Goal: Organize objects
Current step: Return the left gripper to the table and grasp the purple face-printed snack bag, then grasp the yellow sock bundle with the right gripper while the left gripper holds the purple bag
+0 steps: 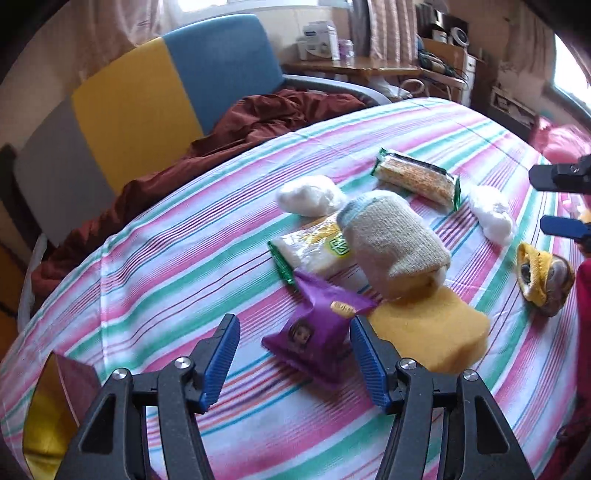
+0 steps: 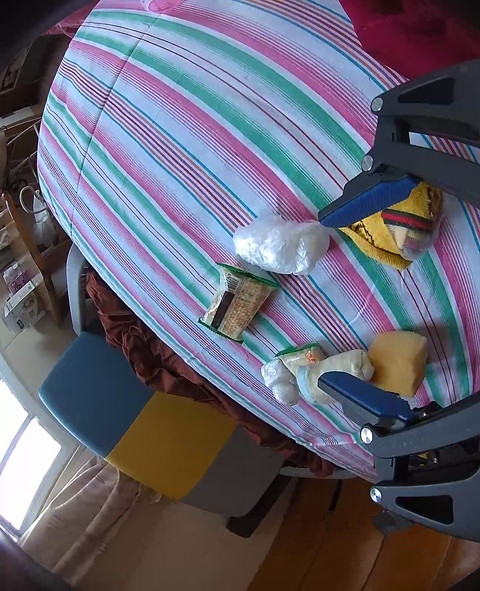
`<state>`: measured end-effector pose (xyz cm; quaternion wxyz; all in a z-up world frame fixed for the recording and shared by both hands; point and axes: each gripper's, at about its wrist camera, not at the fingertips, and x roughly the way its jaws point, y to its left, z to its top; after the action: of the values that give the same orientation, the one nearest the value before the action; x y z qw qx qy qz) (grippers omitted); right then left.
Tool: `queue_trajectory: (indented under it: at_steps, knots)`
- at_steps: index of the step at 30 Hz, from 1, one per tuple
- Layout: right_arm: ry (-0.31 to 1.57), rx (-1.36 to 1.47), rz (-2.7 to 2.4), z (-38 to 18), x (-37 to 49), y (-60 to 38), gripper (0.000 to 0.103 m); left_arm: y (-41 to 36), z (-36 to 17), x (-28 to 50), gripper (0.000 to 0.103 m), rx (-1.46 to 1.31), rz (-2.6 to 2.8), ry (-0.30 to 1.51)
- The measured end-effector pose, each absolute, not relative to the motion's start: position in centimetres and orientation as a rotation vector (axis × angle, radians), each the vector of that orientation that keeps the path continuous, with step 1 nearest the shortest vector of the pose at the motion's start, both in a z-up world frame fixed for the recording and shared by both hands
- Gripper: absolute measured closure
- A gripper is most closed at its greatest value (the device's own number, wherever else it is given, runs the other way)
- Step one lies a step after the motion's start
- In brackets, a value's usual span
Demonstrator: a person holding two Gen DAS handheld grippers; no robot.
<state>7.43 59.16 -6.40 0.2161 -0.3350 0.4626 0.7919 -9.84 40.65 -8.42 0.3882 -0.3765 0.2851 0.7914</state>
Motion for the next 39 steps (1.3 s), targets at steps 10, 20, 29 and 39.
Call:
queue_trajectory:
  at_steps: [10,20,29,39]
  knots:
    - [1.282,-0.889,2.168,-6.4,7.9,59.4,0.021,41.0,-10.1,-10.9,0.069,-1.09,1.985,0.585]
    - [1.378,-0.856,2.102,-7.2,8.6,60.5,0.021,36.9,-9.4,-6.1,0.07,-1.116,2.076,0.471]
    - [1.353,-0.909,2.016,-8.0,8.7,60.7,0.021,32.6,-10.1,0.0,0.07,-1.048,2.072,0.438]
    - [1.133,-1.205,1.929,-10.0,5.8,59.2,0.021,32.3,-10.8,-0.6,0.068,-1.049,2.059,0.38]
